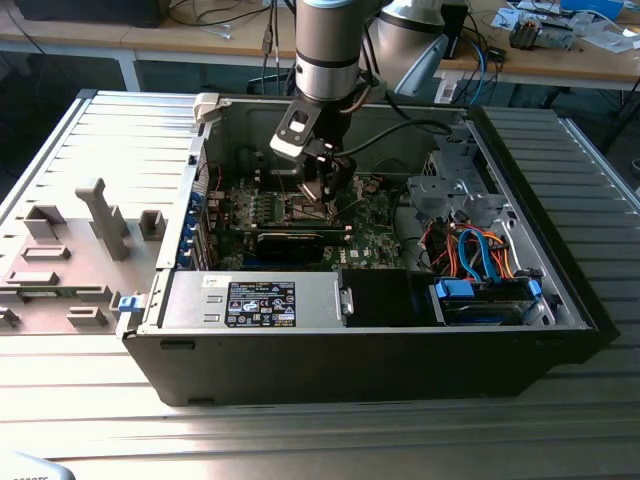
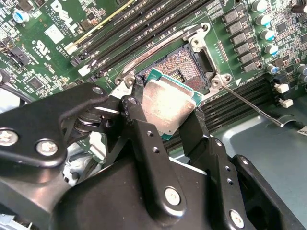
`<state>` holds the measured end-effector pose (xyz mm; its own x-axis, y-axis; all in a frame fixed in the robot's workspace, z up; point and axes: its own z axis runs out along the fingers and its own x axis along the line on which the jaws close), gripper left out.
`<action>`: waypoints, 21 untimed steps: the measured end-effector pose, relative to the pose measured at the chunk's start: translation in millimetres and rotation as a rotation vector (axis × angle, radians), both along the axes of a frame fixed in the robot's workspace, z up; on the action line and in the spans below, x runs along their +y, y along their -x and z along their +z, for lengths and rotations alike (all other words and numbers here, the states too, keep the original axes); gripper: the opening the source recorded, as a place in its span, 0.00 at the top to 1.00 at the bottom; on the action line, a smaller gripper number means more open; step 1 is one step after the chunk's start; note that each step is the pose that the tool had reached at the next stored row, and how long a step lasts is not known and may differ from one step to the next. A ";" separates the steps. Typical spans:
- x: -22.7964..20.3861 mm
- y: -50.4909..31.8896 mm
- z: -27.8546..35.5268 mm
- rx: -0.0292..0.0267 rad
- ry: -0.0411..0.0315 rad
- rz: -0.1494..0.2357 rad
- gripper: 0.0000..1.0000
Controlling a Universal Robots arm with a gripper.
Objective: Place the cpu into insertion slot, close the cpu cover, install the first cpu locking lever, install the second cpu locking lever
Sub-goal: 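Place the cpu into insertion slot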
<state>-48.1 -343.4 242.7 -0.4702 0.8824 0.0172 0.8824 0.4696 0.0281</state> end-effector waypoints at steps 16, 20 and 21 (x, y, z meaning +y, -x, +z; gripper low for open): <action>0.0 0.0 -0.1 0.0000 0.0000 -0.055 0.46; 0.0 0.0 -0.1 0.0000 0.0000 -0.069 0.46; 0.0 0.0 -0.1 0.0000 0.0000 -0.073 0.46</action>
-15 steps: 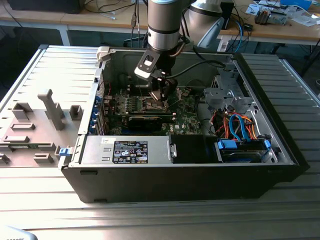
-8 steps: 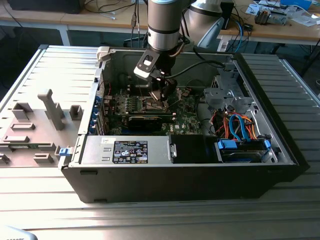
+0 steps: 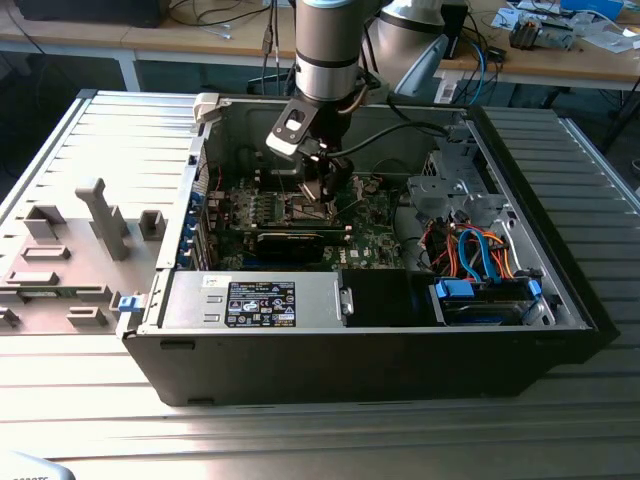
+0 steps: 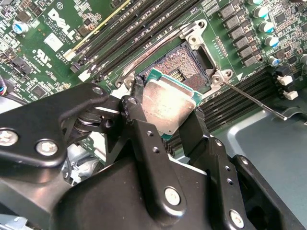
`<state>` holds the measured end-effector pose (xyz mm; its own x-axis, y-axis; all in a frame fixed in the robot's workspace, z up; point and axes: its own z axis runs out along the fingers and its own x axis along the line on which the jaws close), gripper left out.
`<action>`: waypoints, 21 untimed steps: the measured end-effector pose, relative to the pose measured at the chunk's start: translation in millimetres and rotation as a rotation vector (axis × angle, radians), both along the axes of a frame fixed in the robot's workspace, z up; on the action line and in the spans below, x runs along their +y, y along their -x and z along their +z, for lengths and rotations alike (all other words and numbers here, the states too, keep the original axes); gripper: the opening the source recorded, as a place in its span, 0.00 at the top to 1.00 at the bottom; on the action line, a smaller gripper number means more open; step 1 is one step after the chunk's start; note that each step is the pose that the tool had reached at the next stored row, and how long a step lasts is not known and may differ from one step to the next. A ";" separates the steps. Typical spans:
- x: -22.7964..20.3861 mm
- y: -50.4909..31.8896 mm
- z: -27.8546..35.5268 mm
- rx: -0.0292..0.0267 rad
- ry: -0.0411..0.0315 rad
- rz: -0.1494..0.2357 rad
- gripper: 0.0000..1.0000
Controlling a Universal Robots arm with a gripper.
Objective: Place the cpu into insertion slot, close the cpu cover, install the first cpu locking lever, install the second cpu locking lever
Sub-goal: 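Place the cpu into insertion slot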
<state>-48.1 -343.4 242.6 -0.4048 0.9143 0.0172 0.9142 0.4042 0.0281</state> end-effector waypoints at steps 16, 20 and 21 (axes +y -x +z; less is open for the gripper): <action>0.0 0.0 0.0 0.0000 0.0000 -0.091 0.46; 0.0 0.0 0.0 0.0000 0.0000 -0.112 0.46; 0.0 0.0 0.0 0.0000 0.0000 -0.116 0.46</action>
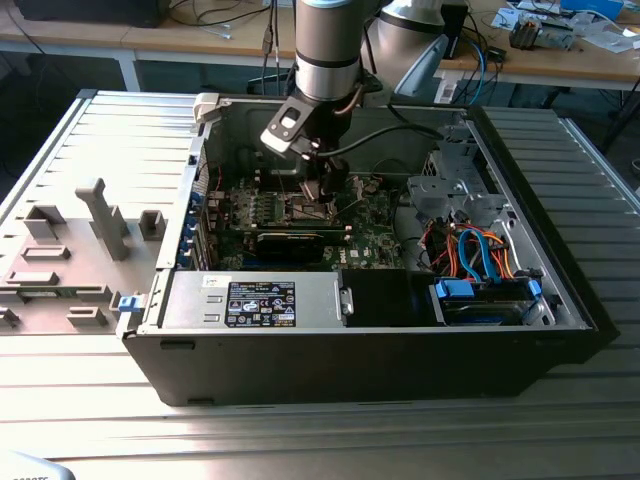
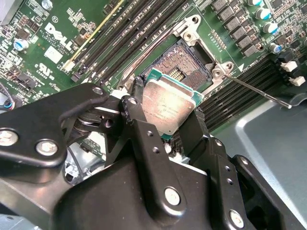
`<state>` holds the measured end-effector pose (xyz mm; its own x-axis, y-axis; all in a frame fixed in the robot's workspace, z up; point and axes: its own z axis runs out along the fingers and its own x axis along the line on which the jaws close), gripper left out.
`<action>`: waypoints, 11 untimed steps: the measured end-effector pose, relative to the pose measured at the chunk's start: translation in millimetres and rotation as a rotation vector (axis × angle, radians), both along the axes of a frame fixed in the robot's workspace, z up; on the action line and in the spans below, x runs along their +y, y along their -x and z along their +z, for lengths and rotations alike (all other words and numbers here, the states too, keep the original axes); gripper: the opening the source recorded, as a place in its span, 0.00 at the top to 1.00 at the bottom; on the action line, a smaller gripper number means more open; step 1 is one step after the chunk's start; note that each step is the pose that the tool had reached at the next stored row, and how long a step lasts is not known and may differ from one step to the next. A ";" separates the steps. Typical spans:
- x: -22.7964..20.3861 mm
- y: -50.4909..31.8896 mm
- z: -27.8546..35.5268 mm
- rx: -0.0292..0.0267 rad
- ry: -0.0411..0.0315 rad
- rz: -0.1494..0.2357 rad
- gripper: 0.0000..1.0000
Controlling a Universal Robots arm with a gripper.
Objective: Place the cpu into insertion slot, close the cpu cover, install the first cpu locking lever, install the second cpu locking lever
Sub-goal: 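Place the cpu into insertion slot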
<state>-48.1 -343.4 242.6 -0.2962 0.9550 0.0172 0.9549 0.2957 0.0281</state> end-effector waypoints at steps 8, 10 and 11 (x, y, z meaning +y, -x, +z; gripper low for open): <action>0.0 0.0 0.0 0.0000 0.0000 -0.042 0.46; 0.0 0.0 0.0 0.0000 0.0000 -0.048 0.46; 0.0 0.0 0.0 0.0000 0.0000 -0.051 0.46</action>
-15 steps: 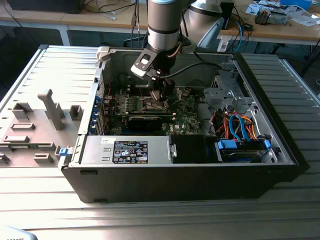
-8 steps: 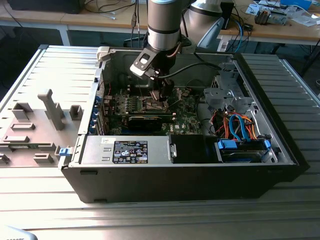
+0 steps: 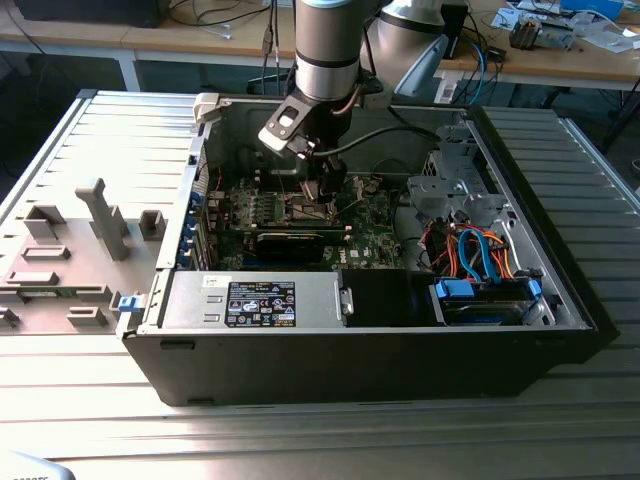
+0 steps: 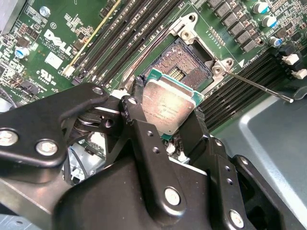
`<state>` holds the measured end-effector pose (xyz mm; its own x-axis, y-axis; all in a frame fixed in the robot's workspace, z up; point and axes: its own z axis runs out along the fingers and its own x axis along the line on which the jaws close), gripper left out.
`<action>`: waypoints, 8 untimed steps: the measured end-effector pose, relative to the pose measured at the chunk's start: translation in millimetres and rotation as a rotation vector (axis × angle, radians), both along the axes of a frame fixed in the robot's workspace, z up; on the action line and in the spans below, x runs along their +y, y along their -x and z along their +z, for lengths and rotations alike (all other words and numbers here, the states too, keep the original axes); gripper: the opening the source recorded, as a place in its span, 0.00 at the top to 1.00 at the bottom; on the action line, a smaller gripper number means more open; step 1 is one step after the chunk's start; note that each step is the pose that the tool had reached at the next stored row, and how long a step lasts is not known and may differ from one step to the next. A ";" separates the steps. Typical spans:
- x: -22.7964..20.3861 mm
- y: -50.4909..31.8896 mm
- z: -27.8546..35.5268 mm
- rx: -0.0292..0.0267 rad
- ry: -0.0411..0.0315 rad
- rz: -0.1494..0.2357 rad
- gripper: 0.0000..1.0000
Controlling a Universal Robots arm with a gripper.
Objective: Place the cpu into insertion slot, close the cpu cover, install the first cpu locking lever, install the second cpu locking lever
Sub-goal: 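Place the cpu into insertion slot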
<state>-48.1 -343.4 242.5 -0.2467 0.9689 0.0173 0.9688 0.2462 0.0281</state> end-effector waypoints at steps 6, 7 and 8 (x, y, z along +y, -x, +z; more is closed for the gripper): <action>0.0 0.0 0.0 0.0000 0.0000 -0.027 0.46; 0.0 0.0 0.0 0.0000 0.0000 -0.031 0.46; 0.0 0.0 0.0 0.0000 0.0000 -0.034 0.46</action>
<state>-48.1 -343.5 242.5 -0.2136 0.9768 0.0172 0.9766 0.2131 0.0281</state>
